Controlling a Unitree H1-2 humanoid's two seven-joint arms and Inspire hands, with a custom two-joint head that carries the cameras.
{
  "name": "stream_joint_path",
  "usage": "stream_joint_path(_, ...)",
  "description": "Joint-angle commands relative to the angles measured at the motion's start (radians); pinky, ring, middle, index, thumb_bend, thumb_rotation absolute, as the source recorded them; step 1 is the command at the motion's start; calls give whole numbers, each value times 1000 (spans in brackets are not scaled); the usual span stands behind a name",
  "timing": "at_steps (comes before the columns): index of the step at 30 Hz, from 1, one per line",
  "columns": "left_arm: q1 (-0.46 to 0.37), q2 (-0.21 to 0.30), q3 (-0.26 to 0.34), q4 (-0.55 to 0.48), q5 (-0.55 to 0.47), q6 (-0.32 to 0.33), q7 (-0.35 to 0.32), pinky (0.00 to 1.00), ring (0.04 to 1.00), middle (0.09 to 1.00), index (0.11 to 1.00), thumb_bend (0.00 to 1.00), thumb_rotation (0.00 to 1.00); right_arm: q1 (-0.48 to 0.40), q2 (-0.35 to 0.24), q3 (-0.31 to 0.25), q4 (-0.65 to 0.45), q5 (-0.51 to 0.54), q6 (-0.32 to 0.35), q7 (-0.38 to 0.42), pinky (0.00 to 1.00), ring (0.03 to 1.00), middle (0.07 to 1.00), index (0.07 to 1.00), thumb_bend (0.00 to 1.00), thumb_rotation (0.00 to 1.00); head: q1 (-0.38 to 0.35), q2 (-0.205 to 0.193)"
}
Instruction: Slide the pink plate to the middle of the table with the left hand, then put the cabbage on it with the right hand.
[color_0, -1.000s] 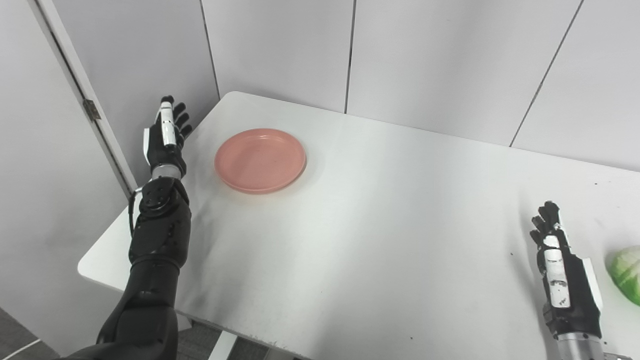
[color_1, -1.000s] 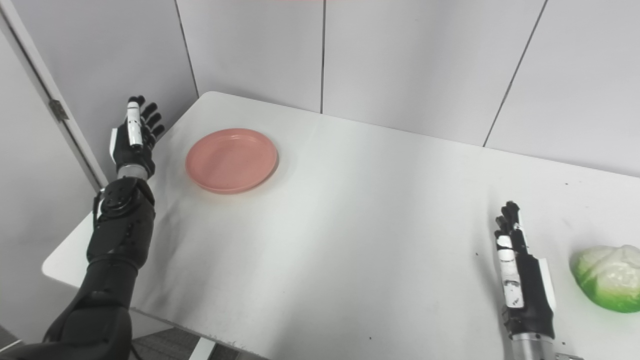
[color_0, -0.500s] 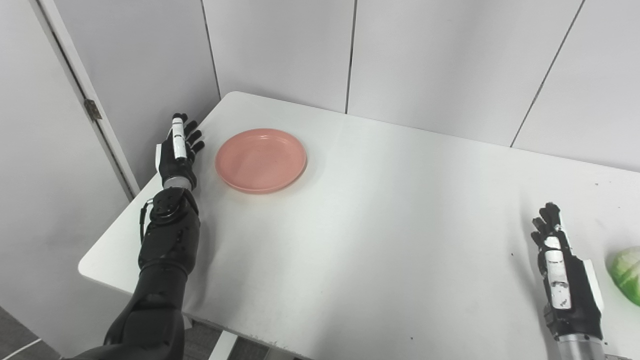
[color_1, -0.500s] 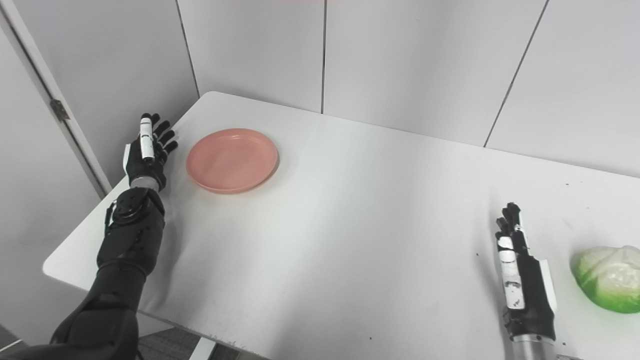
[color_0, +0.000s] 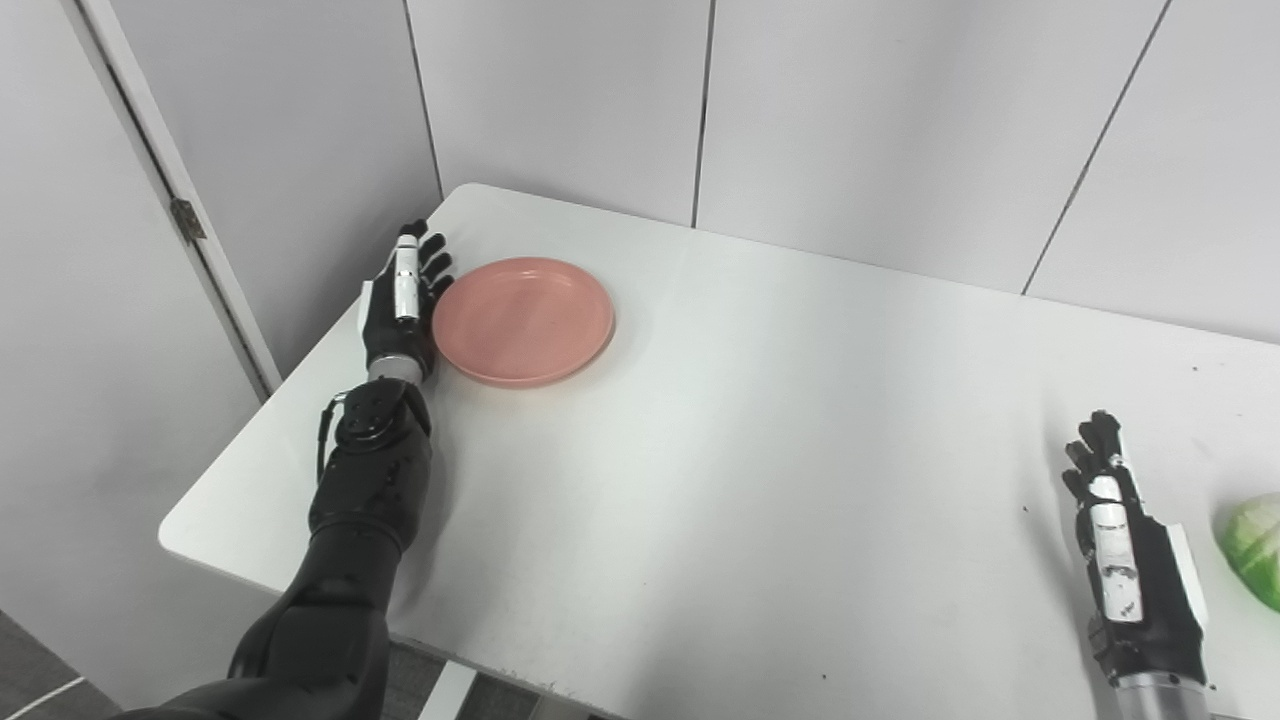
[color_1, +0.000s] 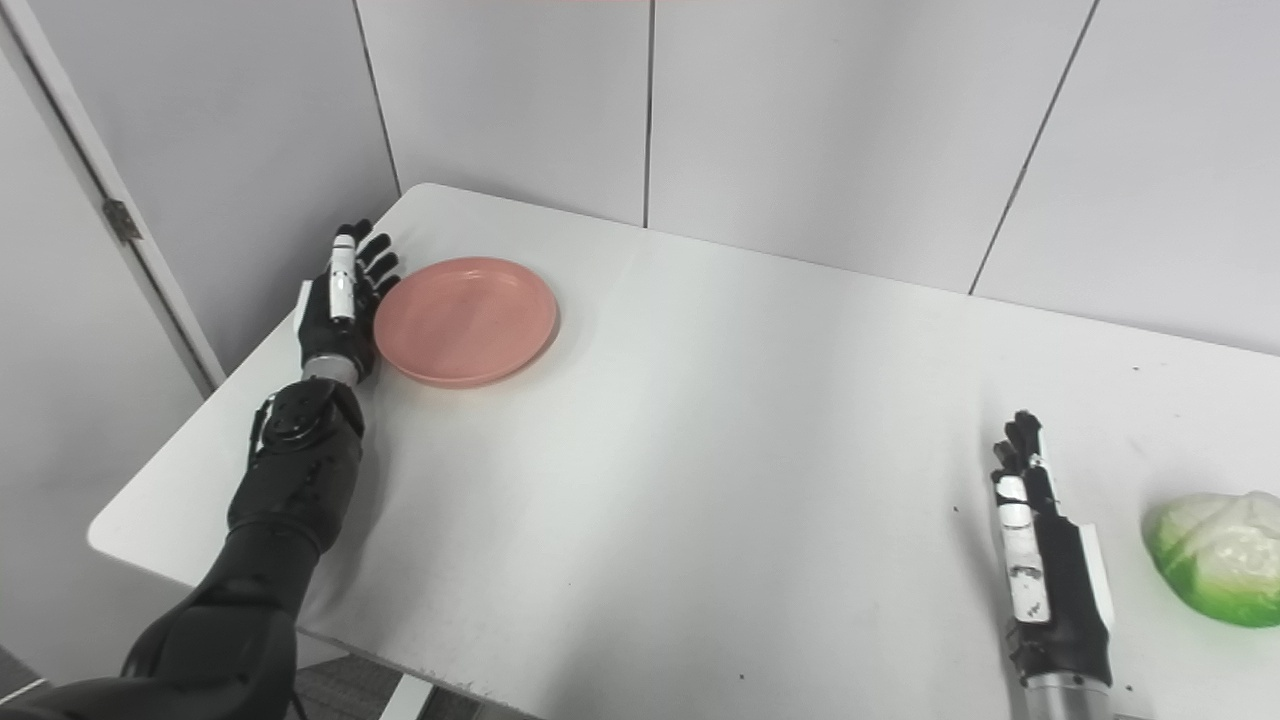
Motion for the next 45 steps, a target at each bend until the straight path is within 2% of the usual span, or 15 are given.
stream_joint_path(1,0,-21,-14,18,-8,24,-24,882,888,889,881,423,1000,13,7,-1,-15,7,10,-3,1000,993,1000,1000,340,1000,-1,-1)
stream_joint_path(13,48,-75,-64,-81,3,82,-71,865,889,890,884,421,1000,16,11,-2,-27,5,30,-7,999,987,998,1000,362,1000,-6,7)
stream_joint_path(20,69,-104,-96,-167,1,164,-72,861,885,889,878,409,1000,15,17,3,-27,-4,29,-10,1000,988,999,1000,326,1000,-25,15)
stream_joint_path(27,78,-125,-139,-200,12,202,-94,860,879,884,880,419,1000,16,24,7,-31,-19,49,-20,993,986,993,1000,386,1000,-53,25)
stream_joint_path(32,84,-141,-165,-260,27,240,-86,851,869,870,861,425,1000,14,26,15,-24,-31,34,-26,983,984,992,999,392,1000,-69,31)
stream_joint_path(36,83,-157,-190,-303,36,265,-94,857,866,863,857,437,1000,15,38,14,-33,-29,51,-33,984,984,990,994,397,1000,-86,39)
stream_joint_path(40,77,-179,-215,-339,37,300,-98,857,870,870,860,434,1000,10,42,16,-17,-22,25,-24,986,984,994,998,400,1000,-106,48)
stream_joint_path(45,61,-200,-249,-331,66,305,-100,855,867,869,864,432,1000,19,61,19,-53,-28,92,-37,989,983,989,992,430,1000,-141,61)
